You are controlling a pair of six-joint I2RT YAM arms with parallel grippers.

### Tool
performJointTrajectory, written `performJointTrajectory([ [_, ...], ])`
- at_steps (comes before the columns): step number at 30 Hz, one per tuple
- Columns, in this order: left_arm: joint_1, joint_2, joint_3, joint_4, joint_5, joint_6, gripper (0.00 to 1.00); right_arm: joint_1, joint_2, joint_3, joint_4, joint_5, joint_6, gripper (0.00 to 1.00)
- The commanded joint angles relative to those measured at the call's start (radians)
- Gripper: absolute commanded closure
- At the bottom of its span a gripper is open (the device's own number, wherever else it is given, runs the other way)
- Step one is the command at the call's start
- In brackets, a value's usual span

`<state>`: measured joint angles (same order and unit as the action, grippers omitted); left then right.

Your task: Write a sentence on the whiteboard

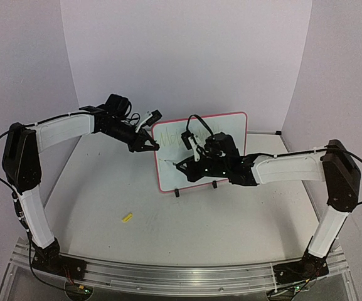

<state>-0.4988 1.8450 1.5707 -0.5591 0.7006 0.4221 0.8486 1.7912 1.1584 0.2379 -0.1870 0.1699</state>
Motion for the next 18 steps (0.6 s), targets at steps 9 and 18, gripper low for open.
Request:
performJointTrajectory([
  [9, -0.002, 0.008, -0.009, -0.038, -0.128, 0.08, 1.0, -0.006, 0.053, 0.077, -0.008, -0.017, -0.003, 1.0],
  [18, -0.003, 0.007, -0.008, -0.038, -0.127, 0.08, 1.0, -0.005, 0.079, 0.102, -0.008, -0.02, -0.003, 1.0],
])
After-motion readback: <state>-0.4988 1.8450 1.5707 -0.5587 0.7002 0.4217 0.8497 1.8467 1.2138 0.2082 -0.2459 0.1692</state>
